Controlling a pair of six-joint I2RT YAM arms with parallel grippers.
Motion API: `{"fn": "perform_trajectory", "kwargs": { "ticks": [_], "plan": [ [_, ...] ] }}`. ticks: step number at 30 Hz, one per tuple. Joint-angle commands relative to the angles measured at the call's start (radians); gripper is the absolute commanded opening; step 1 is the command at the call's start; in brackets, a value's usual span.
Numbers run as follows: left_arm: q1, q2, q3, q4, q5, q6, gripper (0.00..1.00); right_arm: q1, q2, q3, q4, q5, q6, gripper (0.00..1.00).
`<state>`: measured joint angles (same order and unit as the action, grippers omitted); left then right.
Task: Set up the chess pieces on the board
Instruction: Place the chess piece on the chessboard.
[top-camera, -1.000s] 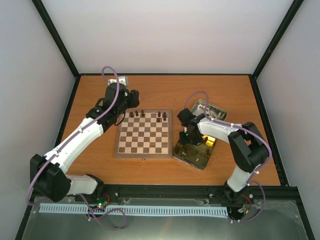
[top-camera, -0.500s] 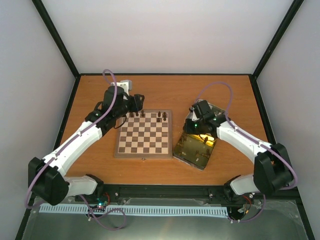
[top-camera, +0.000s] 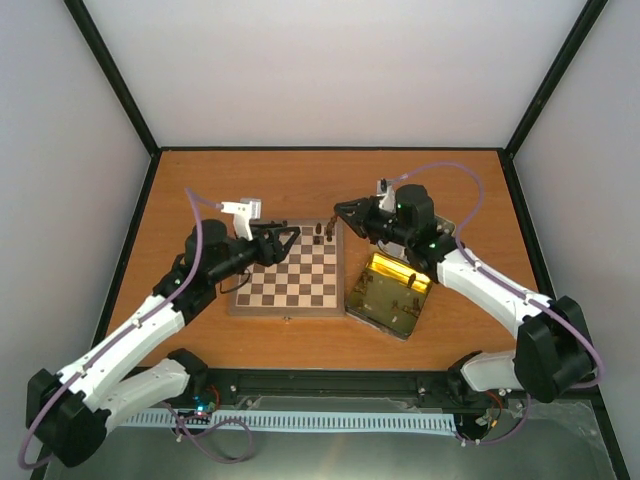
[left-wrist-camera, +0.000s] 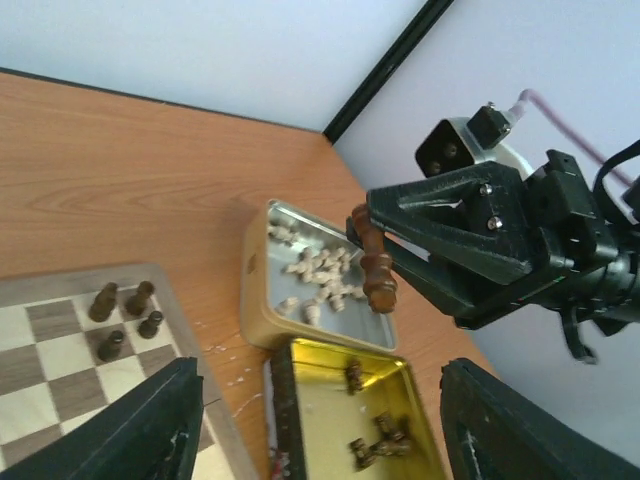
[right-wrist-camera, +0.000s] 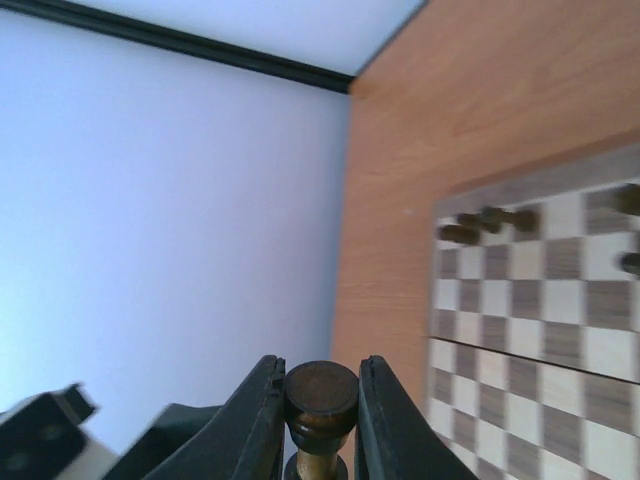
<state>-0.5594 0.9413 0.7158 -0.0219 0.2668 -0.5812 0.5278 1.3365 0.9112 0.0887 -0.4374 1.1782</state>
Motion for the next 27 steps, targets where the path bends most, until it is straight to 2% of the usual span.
{"fn": "perform_trajectory", "kwargs": {
  "ticks": [1,5,9,13,17,27],
  "plan": [
    [-0.007,-0.107,-0.078,0.177,0.081,-0.162,0.68,0.056,-0.063,-0.03,0.315,0.001,-0.019,0.1],
    [-0.007,-0.172,-0.163,0.315,0.108,-0.294,0.73,0.113,-0.133,-0.134,0.482,0.1,-0.114,0.1],
    [-0.007,-0.172,-0.209,0.481,0.19,-0.389,0.77,0.154,-0.107,-0.243,0.778,0.103,-0.08,0.1],
    [-0.007,-0.138,-0.221,0.6,0.266,-0.455,0.79,0.201,-0.052,-0.276,0.957,0.098,-0.065,0.1],
    [-0.008,-0.118,-0.237,0.663,0.296,-0.485,0.78,0.234,-0.025,-0.276,1.004,0.118,-0.074,0.1],
    [-0.008,-0.083,-0.259,0.694,0.321,-0.49,0.73,0.248,0.011,-0.266,1.028,0.085,-0.097,0.1]
  ]
}}
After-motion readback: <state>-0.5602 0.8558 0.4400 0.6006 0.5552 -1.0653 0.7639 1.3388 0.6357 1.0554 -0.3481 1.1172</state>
